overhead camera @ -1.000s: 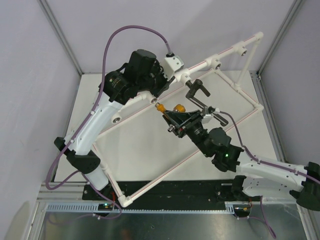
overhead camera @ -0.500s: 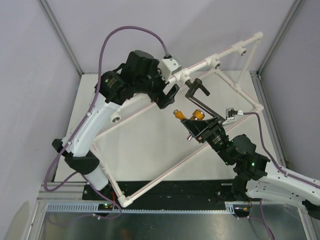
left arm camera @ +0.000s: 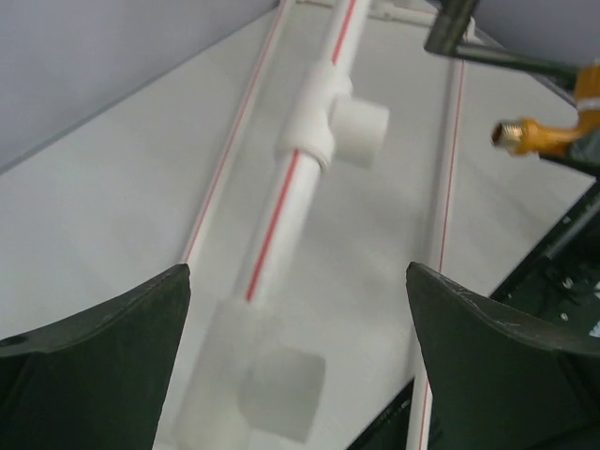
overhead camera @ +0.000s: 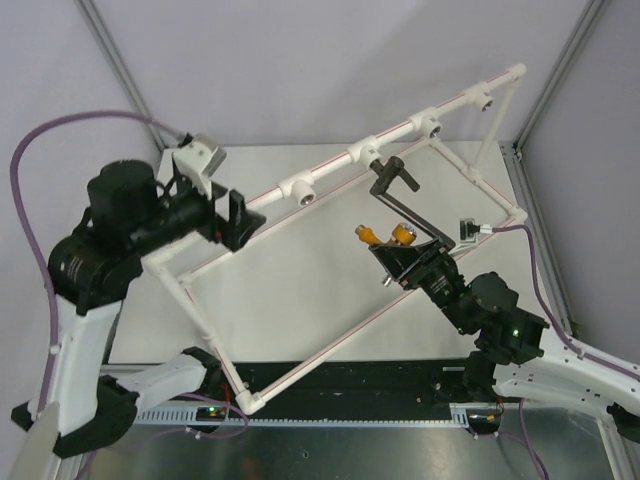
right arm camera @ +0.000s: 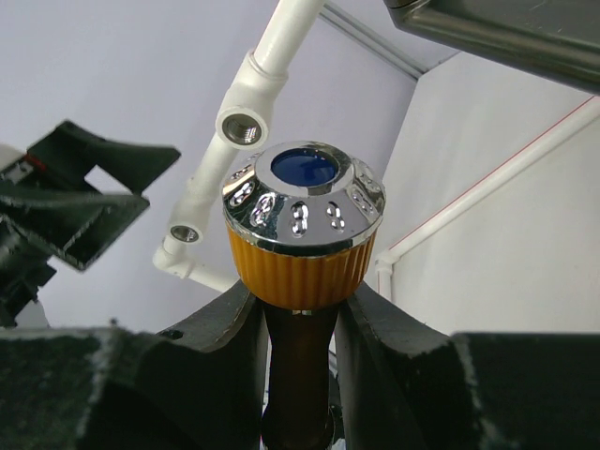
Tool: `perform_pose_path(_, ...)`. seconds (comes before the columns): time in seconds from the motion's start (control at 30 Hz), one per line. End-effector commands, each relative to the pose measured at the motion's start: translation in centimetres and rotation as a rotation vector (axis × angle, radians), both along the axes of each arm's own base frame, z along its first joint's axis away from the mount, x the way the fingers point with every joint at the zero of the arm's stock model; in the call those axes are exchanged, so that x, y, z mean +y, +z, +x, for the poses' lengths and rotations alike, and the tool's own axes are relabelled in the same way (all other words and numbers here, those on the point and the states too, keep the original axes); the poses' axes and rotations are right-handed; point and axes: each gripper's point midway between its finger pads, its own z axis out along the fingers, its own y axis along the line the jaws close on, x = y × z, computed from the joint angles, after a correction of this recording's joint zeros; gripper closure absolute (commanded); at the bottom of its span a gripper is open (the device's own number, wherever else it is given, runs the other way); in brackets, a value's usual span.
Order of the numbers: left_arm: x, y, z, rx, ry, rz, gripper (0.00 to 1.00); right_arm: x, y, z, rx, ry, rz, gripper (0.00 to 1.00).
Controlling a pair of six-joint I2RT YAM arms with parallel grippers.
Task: Install the water faucets
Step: Move the adaptor to the center of the board.
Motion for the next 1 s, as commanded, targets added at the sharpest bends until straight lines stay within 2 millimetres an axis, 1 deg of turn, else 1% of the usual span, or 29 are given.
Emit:
perform_pose_path(0.0,-0.1,-3.7,-1.6,0.09,-0.034,-0.003,0.01,-0.9,0.7,0.3,-0.042,-0.029,-0.014,1.0)
perform_pose_path(0.1,0.8,-6.5,-1.1,0.134,0.015,0.053,0.0,-1.3,0.8,0.3,-0.05,-0.032,-0.013,1.0)
perform_pose_path(0.2,1.4,-8.6,-0.1,0.167,0.06,0.111,0.0,-1.8,1.1,0.3,-0.055,-0.039,-0.007,1.0)
perform_pose_path(0.3,1.8,-9.7,0.9,0.18,0.091,0.157,0.0,-2.5,1.0,0.3,-0.051,-0.057,-0.002,1.0)
perform_pose_path(0.4,1.8,-10.1,2.0,0.186,0.104,0.189,0.02,-3.2,0.9,0.2,-0.045,-0.072,0.015,1.0)
perform_pose_path(0.47,1.1,-10.1,2.3,0.199,0.079,0.184,0.12,-3.6,0.8,0.2,-0.042,-0.08,0.02,1.0)
perform_pose_path(0.5,0.6,-10.1,2.4,0.213,0.059,0.17,0.23,-3.8,0.7,0.1,-0.039,-0.084,0.019,1.0)
perform_pose_path(0.53,-0.3,-9.9,2.1,0.226,0.023,0.144,0.36,-4.1,0.6,0.1,-0.038,-0.089,0.02,1.0)
perform_pose_path(0.57,-1.0,-9.8,2.0,0.252,0.001,0.116,0.59,-4.3,0.6,0.1,-0.037,-0.094,0.023,1.0)
perform_pose_path(0.6,-1.7,-9.5,1.8,0.269,-0.024,0.089,0.8,-4.5,0.7,0.1,-0.038,-0.099,0.029,1.0)
perform_pose_path(0.63,-2.6,-9.5,1.5,0.313,-0.042,0.046,0.9,-4.8,0.3,0.1,-0.033,-0.106,0.019,1.0)
perform_pose_path(0.67,-3.5,-9.2,1.2,0.341,-0.063,0.015,0.95,-5.0,0.1,0.0,-0.03,-0.11,0.015,1.0)
perform_pose_path(0.7,-4.1,-9.1,1.0,0.365,-0.068,-0.008,0.97,-5.3,0.1,0.0,-0.03,-0.117,0.017,1.0)
perform_pose_path(0.73,-4.9,-8.7,0.6,0.372,-0.078,-0.021,0.99,-5.6,0.1,0.0,-0.03,-0.122,0.015,1.0)
perform_pose_path(0.77,-5.3,-8.4,0.7,0.377,-0.058,-0.028,0.99,-5.9,0.1,0.0,-0.033,-0.13,0.016,1.0)
perform_pose_path(0.83,-6.8,-7.0,0.3,0.381,-0.037,-0.064,1.0,-6.5,0.2,0.0,-0.036,-0.147,0.016,1.0)
perform_pose_path(0.87,-7.6,-5.9,0.0,0.376,-0.038,-0.093,1.0,-6.8,0.1,0.0,-0.038,-0.157,0.012,1.0)
perform_pose_path(0.9,-8.5,-5.3,-0.1,0.397,-0.033,-0.125,1.0,-7.1,0.1,0.0,-0.04,-0.165,0.009,1.0)
perform_pose_path(0.93,-9.4,-4.1,-0.5,0.41,-0.039,-0.168,1.0,-7.3,0.1,0.1,-0.041,-0.174,0.007,1.0)
perform_pose_path(0.97,-10.3,-3.4,-0.7,0.428,-0.046,-0.196,1.0,-7.6,0.1,0.0,-0.043,-0.181,0.008,1.0)
